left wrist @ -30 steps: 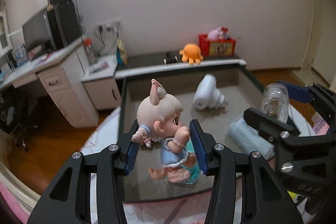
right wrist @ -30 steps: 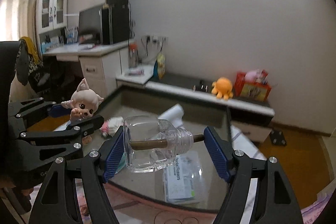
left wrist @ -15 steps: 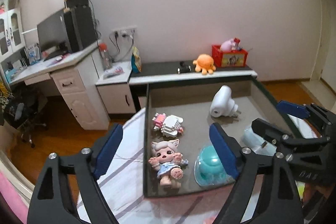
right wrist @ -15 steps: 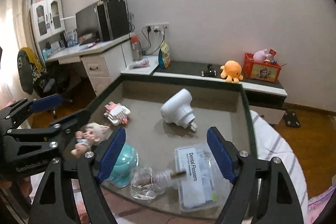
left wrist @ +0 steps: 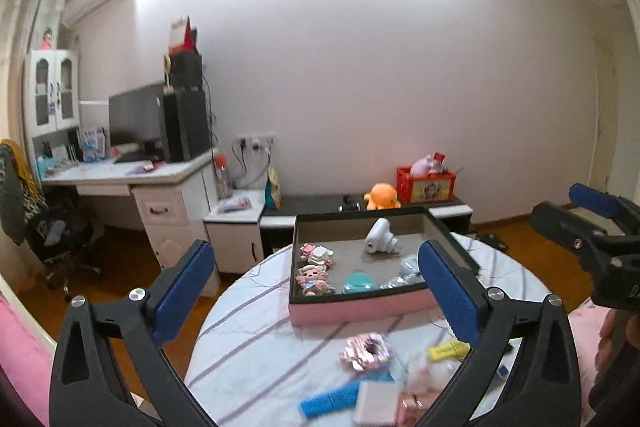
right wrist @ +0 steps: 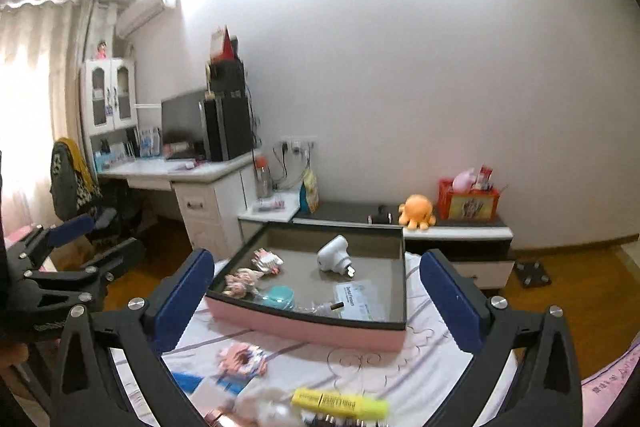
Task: Organize rigid objects
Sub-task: 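Withdraw both tools from the pink box back over the bed items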
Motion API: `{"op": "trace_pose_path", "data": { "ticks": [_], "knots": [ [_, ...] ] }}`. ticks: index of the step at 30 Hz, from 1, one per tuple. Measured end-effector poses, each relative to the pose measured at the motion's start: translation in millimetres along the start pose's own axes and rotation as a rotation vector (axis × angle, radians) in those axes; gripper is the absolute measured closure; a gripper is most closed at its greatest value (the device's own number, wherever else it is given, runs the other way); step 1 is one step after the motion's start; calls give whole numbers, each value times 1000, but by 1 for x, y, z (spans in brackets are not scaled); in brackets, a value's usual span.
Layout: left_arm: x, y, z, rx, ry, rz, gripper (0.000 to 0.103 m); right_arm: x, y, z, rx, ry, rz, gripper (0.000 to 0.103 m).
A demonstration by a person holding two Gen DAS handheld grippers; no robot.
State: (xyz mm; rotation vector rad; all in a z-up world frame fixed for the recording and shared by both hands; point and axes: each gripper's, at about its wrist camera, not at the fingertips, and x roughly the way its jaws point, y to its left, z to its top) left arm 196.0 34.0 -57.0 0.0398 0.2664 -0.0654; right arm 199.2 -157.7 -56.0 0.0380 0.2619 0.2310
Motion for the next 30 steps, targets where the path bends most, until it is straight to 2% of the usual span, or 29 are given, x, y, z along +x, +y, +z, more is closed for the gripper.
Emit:
{"op": "trace_pose_path", "data": {
  "ticks": [6,10,19,25,30],
  "knots": [
    [-63,-13,-15,24,-51,3,0,-73,16,-17,-25,-112,-111,0],
    [-85,-20,-19,37,-63,-5,0,-101,24,-28,-17,-129,-143,0],
    [-108,-33,-16,61,-82,-22,0,-117,31,-30,-23,-141,-156,0],
    [-107,-30,-16,45,-78,-6,0,-120,28,-36,-12,-125,-168,0],
    [-97,-24,-21,43,-43,-2,0,-114,23,-42,-8,-102,-177,0]
  ]
}}
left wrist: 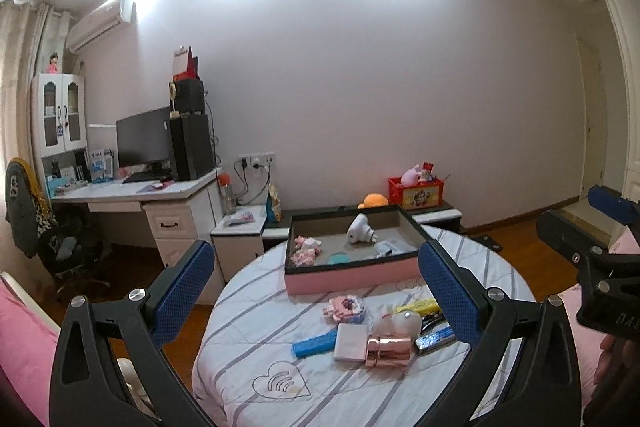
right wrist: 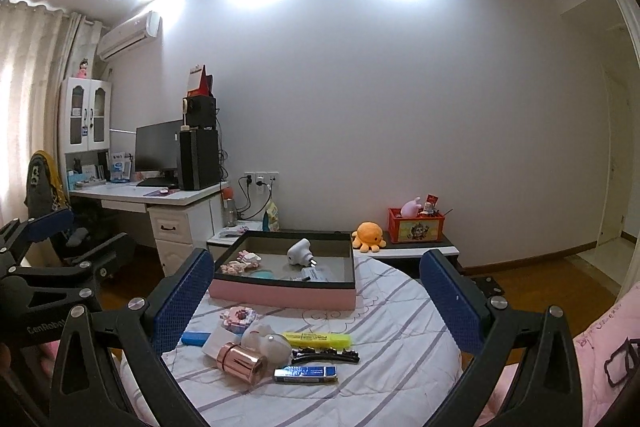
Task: Organize rigid objects
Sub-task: 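Withdraw both tools from the pink box back over the bed items, then grasp the rose-gold cylinder with the left tool while the right grasps the white rabbit toy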
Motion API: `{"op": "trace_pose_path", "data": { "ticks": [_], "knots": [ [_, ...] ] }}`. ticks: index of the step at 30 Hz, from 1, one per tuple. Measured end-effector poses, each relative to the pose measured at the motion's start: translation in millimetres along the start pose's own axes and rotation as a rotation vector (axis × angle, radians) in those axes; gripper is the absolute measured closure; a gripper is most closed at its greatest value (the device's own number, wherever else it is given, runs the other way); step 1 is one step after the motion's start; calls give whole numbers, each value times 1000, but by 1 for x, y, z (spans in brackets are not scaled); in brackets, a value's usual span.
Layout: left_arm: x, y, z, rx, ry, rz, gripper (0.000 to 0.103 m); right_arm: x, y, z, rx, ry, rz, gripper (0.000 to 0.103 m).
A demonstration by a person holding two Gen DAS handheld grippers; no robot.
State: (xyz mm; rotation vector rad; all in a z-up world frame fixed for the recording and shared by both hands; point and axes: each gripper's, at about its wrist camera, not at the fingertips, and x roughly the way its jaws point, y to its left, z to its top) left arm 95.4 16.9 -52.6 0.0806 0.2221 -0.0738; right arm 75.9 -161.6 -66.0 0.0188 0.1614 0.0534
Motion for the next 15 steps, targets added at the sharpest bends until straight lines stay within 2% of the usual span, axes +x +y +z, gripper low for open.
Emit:
{"op": "trace_pose_path", "data": {
  "ticks": [4,7,12,15],
  "knots": [
    [17,13,-13,-28,68,0,0,13,-3,-11,-1,50,-12,0],
    [36,23,-30,-51,134,0,0,31,-7,-27,10,120,-23,0],
    [69,22,-66,-135,264,-99,0,60,-23,-55,73,254,-11,0],
    [82,2,-83,-110,304,-114,0,70,-31,-69,74,295,-27,0]
  ]
}}
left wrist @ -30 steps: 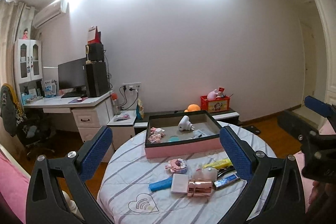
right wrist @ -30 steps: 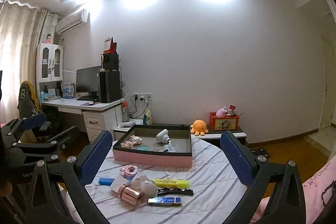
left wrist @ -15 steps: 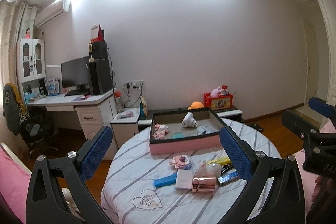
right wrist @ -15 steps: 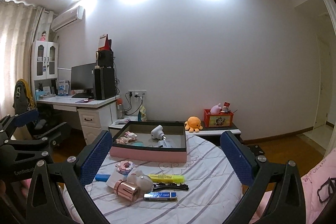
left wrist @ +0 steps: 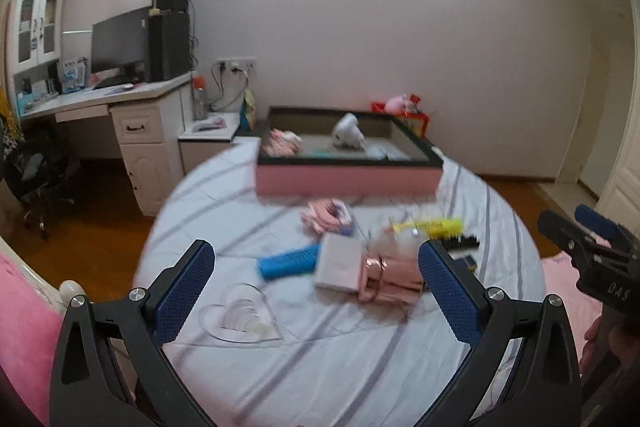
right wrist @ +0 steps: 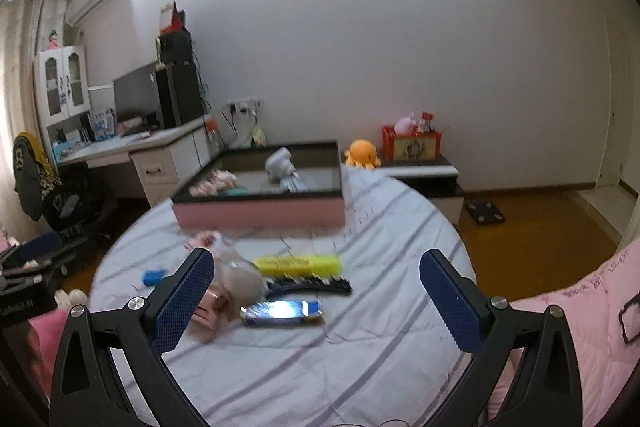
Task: Organize rigid objects
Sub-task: 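Grasp the rose-gold cylinder with the left tool while the right grasps the white rabbit toy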
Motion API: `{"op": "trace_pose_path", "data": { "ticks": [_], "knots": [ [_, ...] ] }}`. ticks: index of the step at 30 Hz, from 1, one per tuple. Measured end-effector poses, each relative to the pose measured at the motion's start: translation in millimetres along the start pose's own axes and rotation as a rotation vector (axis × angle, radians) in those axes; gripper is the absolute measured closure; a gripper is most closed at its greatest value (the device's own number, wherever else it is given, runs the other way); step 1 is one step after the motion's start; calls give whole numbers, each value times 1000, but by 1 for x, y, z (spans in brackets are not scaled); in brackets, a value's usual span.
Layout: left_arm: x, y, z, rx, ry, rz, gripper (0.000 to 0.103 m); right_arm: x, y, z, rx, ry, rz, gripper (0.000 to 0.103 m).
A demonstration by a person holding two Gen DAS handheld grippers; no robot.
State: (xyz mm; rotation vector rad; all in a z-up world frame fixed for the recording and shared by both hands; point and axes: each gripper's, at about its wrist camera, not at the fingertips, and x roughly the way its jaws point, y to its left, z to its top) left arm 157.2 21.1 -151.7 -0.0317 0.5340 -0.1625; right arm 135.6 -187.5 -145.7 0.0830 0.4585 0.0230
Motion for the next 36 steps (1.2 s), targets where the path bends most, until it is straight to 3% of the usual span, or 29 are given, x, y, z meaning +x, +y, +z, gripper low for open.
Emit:
{"op": "trace_pose_path", "data": {
  "ticks": [6,7,9,12,20,24,30,36],
  "knots": [
    [35,-36,-13,94,56,-11,1,22,-20,-15,35,78,-12,0],
    [40,-38,-13,97,67,-12,2,25,-24,-19,35,90,-18,0],
    [50,-42,-14,102,93,-18,17,31,-30,-21,46,109,-22,0],
    [65,-50,-17,129,138,-35,24,37,-42,-26,69,129,-26,0],
    [84,-61,-25,157,198,-49,28,50,-56,-33,99,166,-13,0],
    [87,-66,-22,191,191,-51,48,54,-57,-35,100,176,-8,0],
    [79,-63,-20,166,185,-103,48,58,-55,-35,98,187,2,0],
    [47,-52,-6,153,118,-101,48,62,-35,-26,57,178,16,0]
  ]
}}
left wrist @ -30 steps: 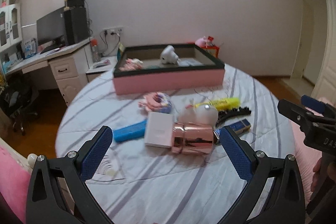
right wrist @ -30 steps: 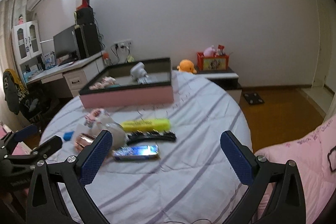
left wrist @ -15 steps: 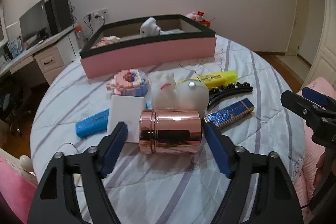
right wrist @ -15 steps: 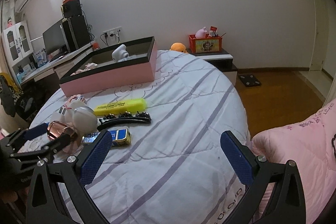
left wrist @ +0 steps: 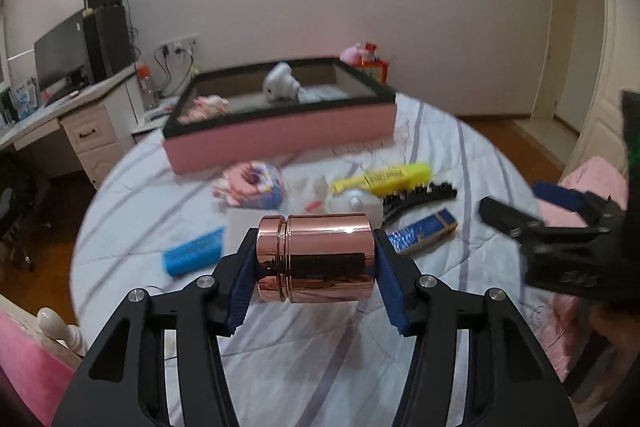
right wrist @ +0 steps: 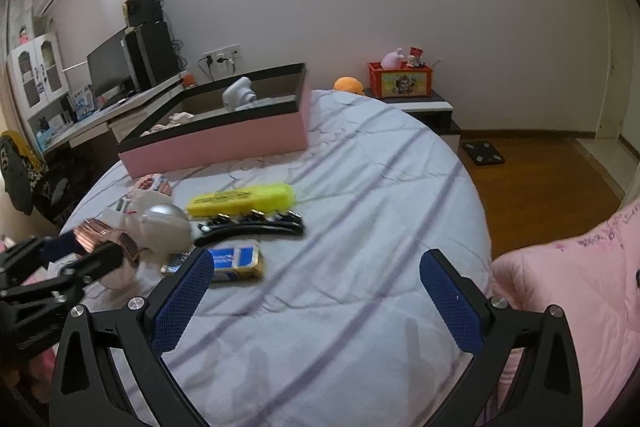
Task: Organize rigid objects
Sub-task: 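Grasp the rose-gold cylinder with the left tool while the right grasps the white rabbit toy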
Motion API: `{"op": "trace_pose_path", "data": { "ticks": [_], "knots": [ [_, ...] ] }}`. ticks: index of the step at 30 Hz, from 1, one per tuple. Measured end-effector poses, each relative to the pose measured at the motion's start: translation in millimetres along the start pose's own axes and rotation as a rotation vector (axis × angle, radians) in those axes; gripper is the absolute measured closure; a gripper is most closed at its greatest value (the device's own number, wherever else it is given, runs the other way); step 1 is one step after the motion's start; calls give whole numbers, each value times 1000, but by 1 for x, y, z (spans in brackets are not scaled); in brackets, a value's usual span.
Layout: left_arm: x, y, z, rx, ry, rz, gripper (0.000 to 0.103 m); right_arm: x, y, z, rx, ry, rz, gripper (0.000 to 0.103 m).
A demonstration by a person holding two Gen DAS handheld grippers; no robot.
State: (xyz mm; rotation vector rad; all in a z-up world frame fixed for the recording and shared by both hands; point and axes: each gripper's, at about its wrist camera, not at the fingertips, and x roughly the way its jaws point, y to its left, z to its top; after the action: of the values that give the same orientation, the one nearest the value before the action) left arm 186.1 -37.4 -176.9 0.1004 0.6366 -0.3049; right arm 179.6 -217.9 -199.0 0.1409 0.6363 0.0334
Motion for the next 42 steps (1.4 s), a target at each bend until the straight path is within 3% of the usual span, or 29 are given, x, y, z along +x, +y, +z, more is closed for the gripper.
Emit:
{"op": "trace_pose_path", "data": {
  "ticks": [7,12,20,24,25,26,32,42],
  "knots": [
    [-33,38,0,-37,-61,88,48,19,61,15,-115,23,47,0],
    [-30,71,-13,-73,-30,152,48,48,103,22,-179,76,74,0],
    [-2,96,-26,-118,23,132,48,87,112,17,-187,219,76,1],
    [16,97,-33,-131,56,109,48,85,114,17,-218,209,68,12],
    [17,97,-34,-130,53,108,48,84,115,17,-225,205,78,25],
    [18,97,-34,-131,52,105,48,84,117,17,-234,205,89,31],
    [20,97,-32,-145,34,103,48,76,116,19,-229,175,126,31],
    [-9,72,1,-95,-72,101,48,17,98,34,-196,-16,129,31]
  ]
}}
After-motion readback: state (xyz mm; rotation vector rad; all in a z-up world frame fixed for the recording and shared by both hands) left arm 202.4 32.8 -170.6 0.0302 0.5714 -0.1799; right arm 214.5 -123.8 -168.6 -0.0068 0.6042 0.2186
